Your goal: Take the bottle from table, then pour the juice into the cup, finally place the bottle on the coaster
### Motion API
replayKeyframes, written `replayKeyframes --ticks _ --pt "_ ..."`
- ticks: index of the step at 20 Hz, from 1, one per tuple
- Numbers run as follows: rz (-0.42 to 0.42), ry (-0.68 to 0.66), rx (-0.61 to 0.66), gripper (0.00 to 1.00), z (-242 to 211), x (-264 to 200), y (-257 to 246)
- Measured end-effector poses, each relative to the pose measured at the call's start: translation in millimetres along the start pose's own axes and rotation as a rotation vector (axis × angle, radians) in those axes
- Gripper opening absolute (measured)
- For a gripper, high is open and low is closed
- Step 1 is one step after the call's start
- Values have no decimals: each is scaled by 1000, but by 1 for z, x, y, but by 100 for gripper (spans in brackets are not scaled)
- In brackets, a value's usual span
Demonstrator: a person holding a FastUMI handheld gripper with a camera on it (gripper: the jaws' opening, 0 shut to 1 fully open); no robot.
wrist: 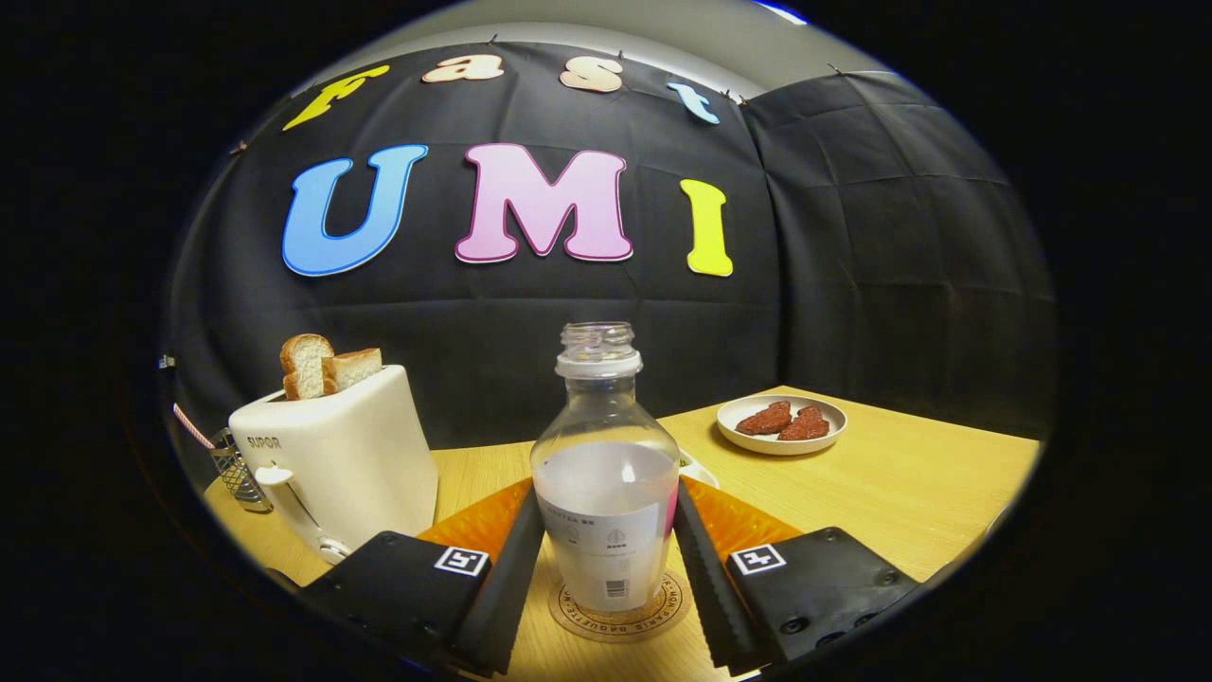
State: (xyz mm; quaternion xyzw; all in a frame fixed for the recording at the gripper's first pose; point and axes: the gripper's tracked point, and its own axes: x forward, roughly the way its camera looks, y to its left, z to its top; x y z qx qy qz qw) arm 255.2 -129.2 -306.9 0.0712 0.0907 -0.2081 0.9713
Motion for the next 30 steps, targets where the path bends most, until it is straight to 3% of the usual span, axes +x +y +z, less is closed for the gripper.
replayKeyframes --ticks 5,8,13,20,30 --pt "-3 42 1 81 -15 0 -2" --pt "-6 33 11 99 -13 -8 -6" --pt "10 61 -28 99 -16 -28 -6" --pt "52 43 -70 99 14 -102 -13" --pt "274 59 -53 99 64 -189 -11"
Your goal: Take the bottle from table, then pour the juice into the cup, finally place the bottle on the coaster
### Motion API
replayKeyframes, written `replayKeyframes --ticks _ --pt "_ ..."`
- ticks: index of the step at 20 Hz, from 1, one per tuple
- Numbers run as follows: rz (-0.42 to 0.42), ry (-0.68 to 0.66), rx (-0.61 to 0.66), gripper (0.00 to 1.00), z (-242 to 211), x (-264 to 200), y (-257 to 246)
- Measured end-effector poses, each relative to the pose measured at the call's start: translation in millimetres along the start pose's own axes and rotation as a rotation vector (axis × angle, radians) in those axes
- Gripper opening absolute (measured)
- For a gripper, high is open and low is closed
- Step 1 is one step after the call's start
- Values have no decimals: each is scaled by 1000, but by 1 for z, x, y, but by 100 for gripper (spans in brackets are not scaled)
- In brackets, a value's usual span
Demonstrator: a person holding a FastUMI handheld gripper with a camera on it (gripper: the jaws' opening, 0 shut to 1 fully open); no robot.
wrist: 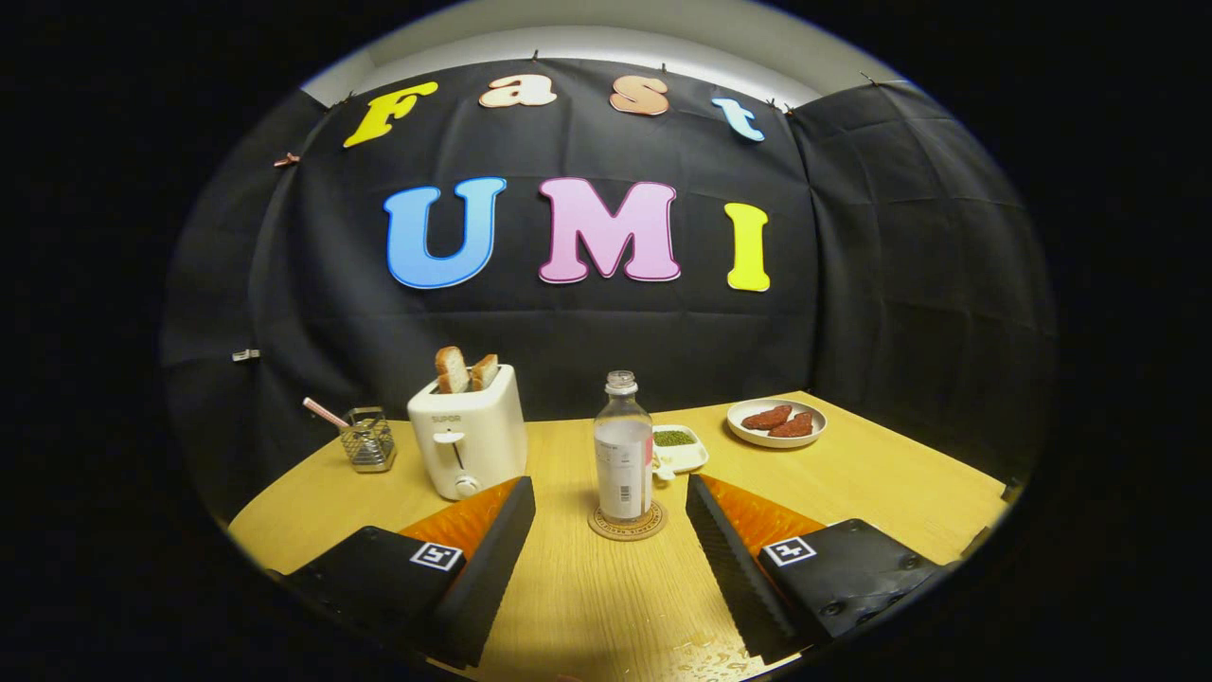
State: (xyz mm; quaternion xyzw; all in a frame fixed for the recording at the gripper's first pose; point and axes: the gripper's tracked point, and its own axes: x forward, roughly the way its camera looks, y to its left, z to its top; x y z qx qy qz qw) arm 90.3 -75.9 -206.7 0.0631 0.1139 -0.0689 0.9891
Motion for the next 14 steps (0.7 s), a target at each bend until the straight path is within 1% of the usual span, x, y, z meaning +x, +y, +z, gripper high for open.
replayKeyframes --ticks 4,8,10,14 --pt "124 -4 -28 99 29 -35 0" --pt "211 -26 -2 99 56 -63 -9" --pt "233 -36 0 99 67 -71 -20" --pt "232 -40 -6 99 78 -79 -46"
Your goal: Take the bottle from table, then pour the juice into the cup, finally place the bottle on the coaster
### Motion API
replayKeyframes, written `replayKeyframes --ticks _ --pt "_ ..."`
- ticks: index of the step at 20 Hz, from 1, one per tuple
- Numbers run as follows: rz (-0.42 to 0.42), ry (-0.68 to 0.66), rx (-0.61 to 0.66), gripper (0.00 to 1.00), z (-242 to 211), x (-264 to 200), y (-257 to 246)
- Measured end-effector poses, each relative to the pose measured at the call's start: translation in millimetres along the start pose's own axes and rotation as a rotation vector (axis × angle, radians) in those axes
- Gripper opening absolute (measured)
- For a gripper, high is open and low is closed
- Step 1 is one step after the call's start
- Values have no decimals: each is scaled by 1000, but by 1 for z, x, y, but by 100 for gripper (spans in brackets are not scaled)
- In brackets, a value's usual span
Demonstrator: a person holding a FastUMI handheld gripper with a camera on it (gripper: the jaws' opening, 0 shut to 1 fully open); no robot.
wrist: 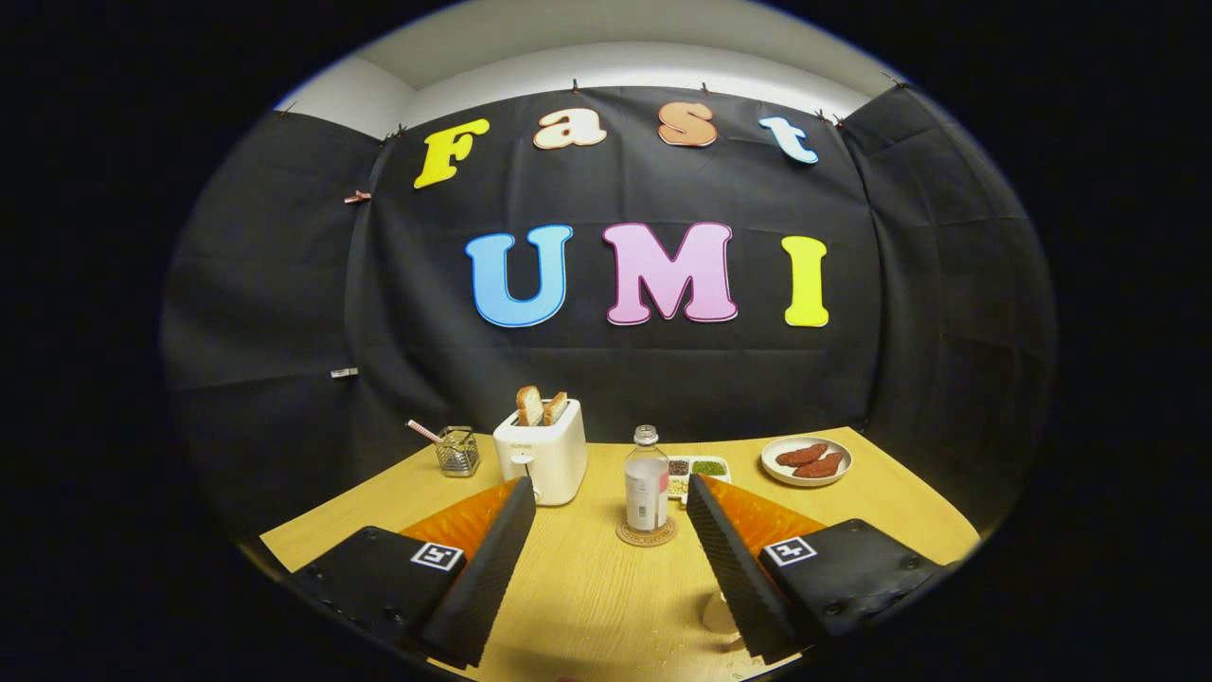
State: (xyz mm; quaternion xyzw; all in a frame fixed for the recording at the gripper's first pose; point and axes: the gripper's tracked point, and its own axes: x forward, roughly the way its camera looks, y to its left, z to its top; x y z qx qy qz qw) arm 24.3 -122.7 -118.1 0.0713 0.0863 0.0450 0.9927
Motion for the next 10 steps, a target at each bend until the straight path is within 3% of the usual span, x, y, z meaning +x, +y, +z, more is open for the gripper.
replayKeyframes --ticks 10 --pt "-31 -3 13 99 13 -14 -28"
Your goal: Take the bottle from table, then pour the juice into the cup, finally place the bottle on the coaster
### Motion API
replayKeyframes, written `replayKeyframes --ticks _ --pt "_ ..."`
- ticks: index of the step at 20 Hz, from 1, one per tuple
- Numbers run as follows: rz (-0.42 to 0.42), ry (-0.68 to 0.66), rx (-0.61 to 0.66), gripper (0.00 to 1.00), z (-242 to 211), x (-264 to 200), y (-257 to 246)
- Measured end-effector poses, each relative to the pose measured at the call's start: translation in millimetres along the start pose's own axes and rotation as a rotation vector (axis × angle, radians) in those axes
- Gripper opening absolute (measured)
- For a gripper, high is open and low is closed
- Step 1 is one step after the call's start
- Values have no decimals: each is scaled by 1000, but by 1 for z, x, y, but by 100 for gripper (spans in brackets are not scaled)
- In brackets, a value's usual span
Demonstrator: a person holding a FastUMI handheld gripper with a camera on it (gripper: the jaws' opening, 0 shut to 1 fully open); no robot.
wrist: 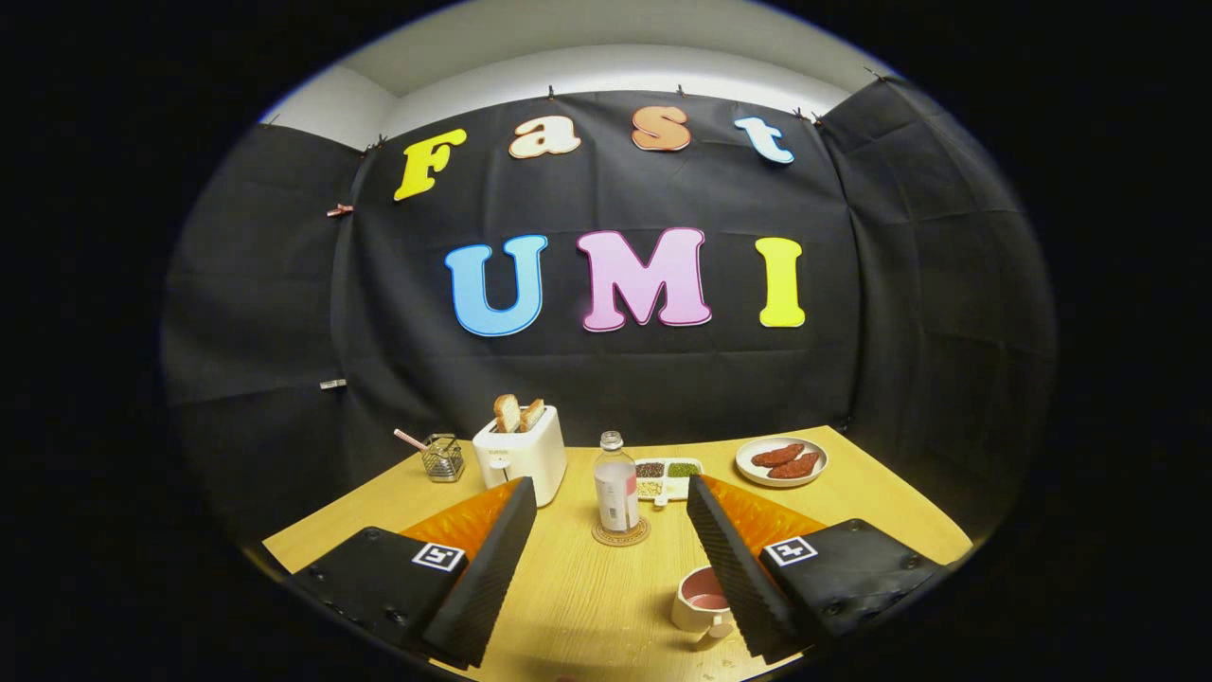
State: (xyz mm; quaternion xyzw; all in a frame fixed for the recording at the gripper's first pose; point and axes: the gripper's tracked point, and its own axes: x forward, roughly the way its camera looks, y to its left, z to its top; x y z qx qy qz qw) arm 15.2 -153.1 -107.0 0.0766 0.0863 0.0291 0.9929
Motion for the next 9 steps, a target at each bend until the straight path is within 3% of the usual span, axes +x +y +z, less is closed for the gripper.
replayKeyframes --ticks 9 --pt "-6 -11 -6 98 6 -7 -1"
